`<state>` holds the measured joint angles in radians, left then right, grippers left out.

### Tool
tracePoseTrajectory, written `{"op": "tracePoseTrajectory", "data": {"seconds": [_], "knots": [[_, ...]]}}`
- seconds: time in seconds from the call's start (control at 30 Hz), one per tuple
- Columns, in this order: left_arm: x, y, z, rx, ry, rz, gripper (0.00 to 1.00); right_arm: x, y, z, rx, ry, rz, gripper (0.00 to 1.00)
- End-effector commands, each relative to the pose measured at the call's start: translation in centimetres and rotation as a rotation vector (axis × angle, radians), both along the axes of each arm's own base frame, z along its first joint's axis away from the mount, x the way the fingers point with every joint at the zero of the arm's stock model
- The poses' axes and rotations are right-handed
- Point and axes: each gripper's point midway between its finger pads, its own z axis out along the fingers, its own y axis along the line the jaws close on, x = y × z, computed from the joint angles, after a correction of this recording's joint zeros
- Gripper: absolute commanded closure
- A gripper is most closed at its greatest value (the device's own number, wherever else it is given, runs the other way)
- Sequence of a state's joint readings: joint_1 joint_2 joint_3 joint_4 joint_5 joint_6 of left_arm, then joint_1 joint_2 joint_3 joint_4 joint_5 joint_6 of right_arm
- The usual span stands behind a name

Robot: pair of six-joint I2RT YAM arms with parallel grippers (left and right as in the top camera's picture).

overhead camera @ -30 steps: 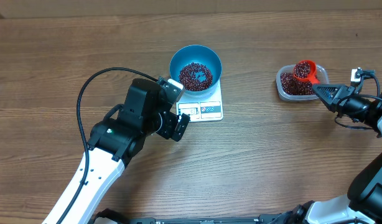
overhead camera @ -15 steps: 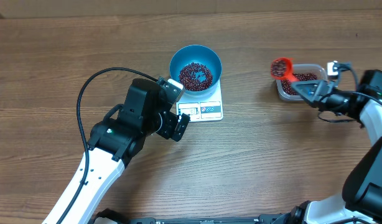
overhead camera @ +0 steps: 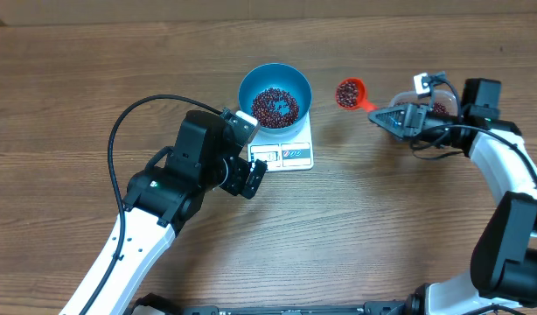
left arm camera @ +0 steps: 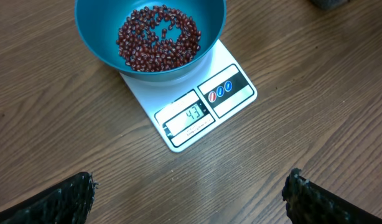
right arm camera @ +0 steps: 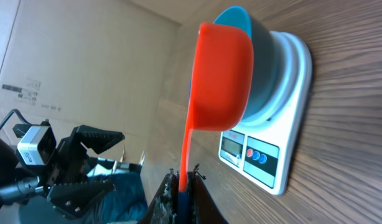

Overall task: Scoop item into bowl and weigh 150g on scale
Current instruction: 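Lift the filled scoop and carry it over the blue bowl, then tilt the red scoop with the right gripper to pour beans into bowl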

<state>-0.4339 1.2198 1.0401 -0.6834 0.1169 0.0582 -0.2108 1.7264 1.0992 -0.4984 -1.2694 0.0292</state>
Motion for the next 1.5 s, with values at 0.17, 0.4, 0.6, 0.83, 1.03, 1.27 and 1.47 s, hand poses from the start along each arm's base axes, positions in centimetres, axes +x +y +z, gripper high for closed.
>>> {"op": "tracePoseTrajectory", "data": {"seconds": [0.17, 0.4, 0.6, 0.83, 1.03, 1.27, 1.47], "knots": [[0.0, -0.1, -0.1, -0.009, 0.008, 0.005, 0.0, 0.5, 3.9, -0.3, -0.021, 0.05, 0.039, 0.96], [0.0, -0.1, -0.1, -0.009, 0.008, 0.005, 0.0, 1.0, 7.0, -0.8, -0.087, 0.035, 0.054, 0.96], [0.0, -0.1, -0.1, -0.009, 0.008, 0.005, 0.01, 1.6, 9.3, -1.3, -0.164, -0.038, 0.058, 0.96], [0.0, -0.1, -0.1, -0.009, 0.008, 0.005, 0.01, 3.8, 9.8, -2.8, -0.339, -0.115, -0.055, 0.96], [0.0, -0.1, -0.1, -0.009, 0.008, 0.005, 0.01, 4.6, 10.8, -2.3, -0.424, -0.306, -0.019, 0.96], [0.0, -0.1, -0.1, -0.009, 0.008, 0.005, 0.0, 4.5, 11.5, -2.0, -0.486, -0.482, 0.059, 0.96], [0.0, -0.1, -0.1, -0.009, 0.008, 0.005, 0.0, 4.5, 11.5, -2.0, -0.556, -0.64, 0.13, 0.96]]}}
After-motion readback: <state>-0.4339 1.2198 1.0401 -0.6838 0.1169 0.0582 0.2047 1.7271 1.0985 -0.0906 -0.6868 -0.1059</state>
